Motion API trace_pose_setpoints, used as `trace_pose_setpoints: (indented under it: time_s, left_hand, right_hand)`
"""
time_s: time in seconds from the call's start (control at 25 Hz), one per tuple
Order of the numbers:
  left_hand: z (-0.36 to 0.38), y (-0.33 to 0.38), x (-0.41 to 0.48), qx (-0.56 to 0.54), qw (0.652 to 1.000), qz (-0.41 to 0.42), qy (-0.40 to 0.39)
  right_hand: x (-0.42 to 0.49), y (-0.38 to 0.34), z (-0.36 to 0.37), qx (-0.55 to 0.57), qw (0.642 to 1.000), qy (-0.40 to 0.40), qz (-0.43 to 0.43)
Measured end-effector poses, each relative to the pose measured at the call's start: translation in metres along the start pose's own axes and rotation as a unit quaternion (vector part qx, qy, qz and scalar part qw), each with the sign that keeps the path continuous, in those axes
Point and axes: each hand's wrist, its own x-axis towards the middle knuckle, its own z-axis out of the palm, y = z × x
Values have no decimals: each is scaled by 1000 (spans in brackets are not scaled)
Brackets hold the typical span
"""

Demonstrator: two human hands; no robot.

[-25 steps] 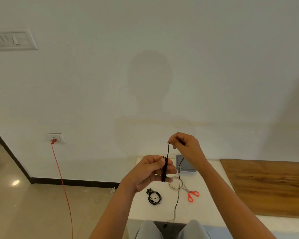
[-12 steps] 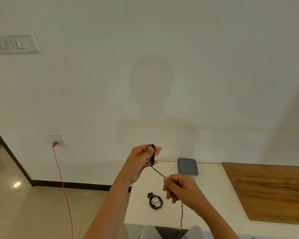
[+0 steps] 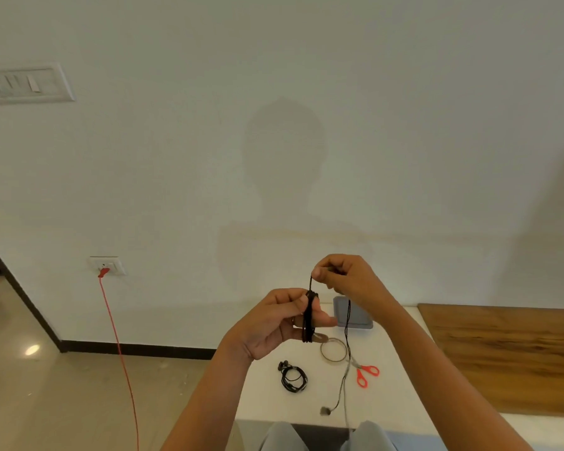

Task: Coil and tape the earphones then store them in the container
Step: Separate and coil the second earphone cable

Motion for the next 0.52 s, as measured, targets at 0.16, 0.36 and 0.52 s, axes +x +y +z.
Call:
trace_pose_setpoints:
  time_s: [0.16, 0.36, 0.52]
  left_hand:
    - [2, 9, 0, -100, 991, 77, 37]
    - [-14, 11, 12, -85, 980, 121, 134]
    - [-25, -9, 18, 104, 976, 61, 181]
  right_hand:
    - [-11, 31, 25, 121, 987, -74, 74]
    - [-57, 42, 54, 47, 989, -105, 92]
    - [-73, 28, 55, -71, 992, -60, 84]
